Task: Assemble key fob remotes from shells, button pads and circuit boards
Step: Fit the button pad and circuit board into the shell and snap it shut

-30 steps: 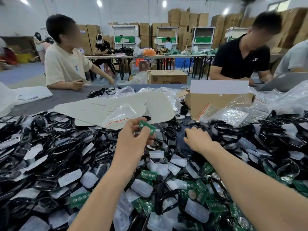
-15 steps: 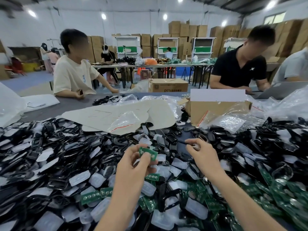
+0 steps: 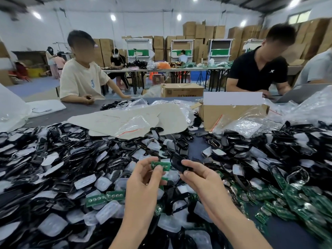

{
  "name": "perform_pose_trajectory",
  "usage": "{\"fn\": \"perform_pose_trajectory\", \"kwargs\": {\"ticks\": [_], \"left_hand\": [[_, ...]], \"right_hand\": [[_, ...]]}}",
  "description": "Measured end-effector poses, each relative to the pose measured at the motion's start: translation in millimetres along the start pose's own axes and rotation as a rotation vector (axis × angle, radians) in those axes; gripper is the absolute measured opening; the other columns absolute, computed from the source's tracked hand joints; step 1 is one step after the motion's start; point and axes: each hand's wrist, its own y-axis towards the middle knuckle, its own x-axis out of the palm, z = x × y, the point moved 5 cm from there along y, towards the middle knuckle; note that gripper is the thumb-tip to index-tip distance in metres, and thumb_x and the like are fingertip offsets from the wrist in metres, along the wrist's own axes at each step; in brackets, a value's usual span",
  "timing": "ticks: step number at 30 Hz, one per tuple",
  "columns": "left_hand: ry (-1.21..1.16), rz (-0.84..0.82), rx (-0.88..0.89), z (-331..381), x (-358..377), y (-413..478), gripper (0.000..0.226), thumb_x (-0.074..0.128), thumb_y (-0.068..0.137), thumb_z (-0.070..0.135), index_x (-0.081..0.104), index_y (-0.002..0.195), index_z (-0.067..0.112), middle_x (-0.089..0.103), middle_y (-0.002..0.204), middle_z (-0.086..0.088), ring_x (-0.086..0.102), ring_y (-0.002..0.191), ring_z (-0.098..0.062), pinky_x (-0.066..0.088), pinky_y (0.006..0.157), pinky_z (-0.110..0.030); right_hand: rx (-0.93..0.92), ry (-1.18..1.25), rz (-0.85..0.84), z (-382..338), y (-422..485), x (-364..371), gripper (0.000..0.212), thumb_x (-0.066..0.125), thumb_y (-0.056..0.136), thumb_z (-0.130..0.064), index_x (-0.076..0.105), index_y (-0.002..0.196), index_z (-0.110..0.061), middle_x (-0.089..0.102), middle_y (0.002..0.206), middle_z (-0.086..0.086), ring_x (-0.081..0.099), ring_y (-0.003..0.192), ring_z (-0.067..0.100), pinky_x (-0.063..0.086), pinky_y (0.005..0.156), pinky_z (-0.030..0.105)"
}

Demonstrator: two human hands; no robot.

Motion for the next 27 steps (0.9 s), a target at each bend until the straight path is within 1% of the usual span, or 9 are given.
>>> {"fn": "perform_pose_trajectory", "kwargs": {"ticks": [2,5,10,13,16,19,21,24,27], "left_hand": [[-0.011,0.007,-0.001,-2.9,-0.7,1.2,0.017,0.063,0.096,0.018,0.065,0.103,0.034,0.076,0.094,0.003,0.072,0.084,-0.015,0.058,0.072,-0.029],[-0.005,0.017,-0.003,-6.5,0.5,1.5,0.015,0.065,0.095,0.013,0.063,0.105,0.024,0.076,0.091,0.003,0.072,0.084,-0.014,0.057,0.069,-0.023],[0.190,0.020,0.051,-10.9,4.0,-0.6,0.016,0.067,0.093,0.020,0.061,0.098,0.033,0.074,0.086,0.008,0.070,0.079,-0.009,0.058,0.076,-0.036],[0.262,0.032,0.083,-11.2,3.0,-1.3,0.012,0.067,0.092,0.026,0.060,0.099,0.034,0.073,0.087,0.013,0.070,0.079,-0.006,0.058,0.074,-0.040],[0.290,0.035,0.090,-10.6,2.6,-1.3,0.013,0.066,0.093,0.028,0.059,0.100,0.036,0.072,0.089,0.017,0.069,0.078,-0.004,0.058,0.072,-0.038],[0.297,0.031,0.096,-10.3,2.8,-1.8,0.014,0.066,0.093,0.028,0.058,0.100,0.038,0.071,0.089,0.019,0.068,0.080,-0.003,0.056,0.070,-0.032],[0.295,0.027,0.100,-9.7,3.5,-1.9,0.014,0.065,0.093,0.029,0.058,0.101,0.038,0.071,0.089,0.018,0.068,0.081,-0.004,0.057,0.071,-0.034],[0.275,0.019,0.092,-9.7,4.3,-2.2,0.013,0.065,0.093,0.029,0.059,0.102,0.036,0.072,0.090,0.016,0.069,0.083,-0.004,0.059,0.074,-0.038],[0.261,0.009,0.099,-8.1,4.3,-2.8,0.015,0.064,0.094,0.027,0.058,0.101,0.039,0.072,0.092,0.016,0.069,0.085,-0.005,0.058,0.075,-0.036]], "right_hand": [[-0.041,-0.054,-0.027,-1.3,-1.7,3.0,0.037,0.064,0.094,0.002,0.080,0.096,-0.032,0.078,0.100,-0.002,0.076,0.095,0.018,0.056,0.080,0.016],[-0.063,-0.034,-0.079,-1.7,-3.3,11.4,0.037,0.062,0.094,0.005,0.078,0.093,-0.029,0.078,0.099,0.005,0.076,0.096,0.023,0.057,0.080,0.019],[-0.107,-0.099,-0.150,3.2,-5.9,22.1,0.036,0.061,0.096,0.002,0.073,0.097,-0.032,0.078,0.102,0.005,0.074,0.097,0.020,0.057,0.083,0.024],[-0.117,-0.092,-0.138,4.4,-5.8,22.3,0.035,0.062,0.096,0.000,0.075,0.097,-0.032,0.078,0.102,0.003,0.074,0.098,0.019,0.058,0.085,0.026],[-0.123,-0.069,-0.142,4.8,-7.3,22.4,0.033,0.063,0.097,-0.001,0.075,0.098,-0.032,0.078,0.104,0.004,0.074,0.100,0.021,0.058,0.085,0.026],[-0.128,-0.043,-0.157,4.4,-8.5,22.2,0.034,0.062,0.097,-0.001,0.075,0.104,-0.032,0.078,0.106,0.006,0.074,0.102,0.021,0.057,0.086,0.024],[-0.124,-0.026,-0.157,4.3,-8.0,21.5,0.037,0.063,0.097,-0.001,0.074,0.111,-0.033,0.078,0.106,0.005,0.074,0.102,0.019,0.057,0.085,0.022],[-0.116,-0.020,-0.145,6.2,-5.9,20.3,0.033,0.063,0.096,0.000,0.071,0.119,-0.023,0.078,0.107,0.001,0.074,0.103,0.016,0.056,0.083,0.019],[-0.109,-0.003,-0.140,7.9,-4.2,19.4,0.030,0.063,0.095,0.001,0.070,0.119,-0.016,0.078,0.107,0.001,0.074,0.103,0.016,0.057,0.082,0.019]]}}
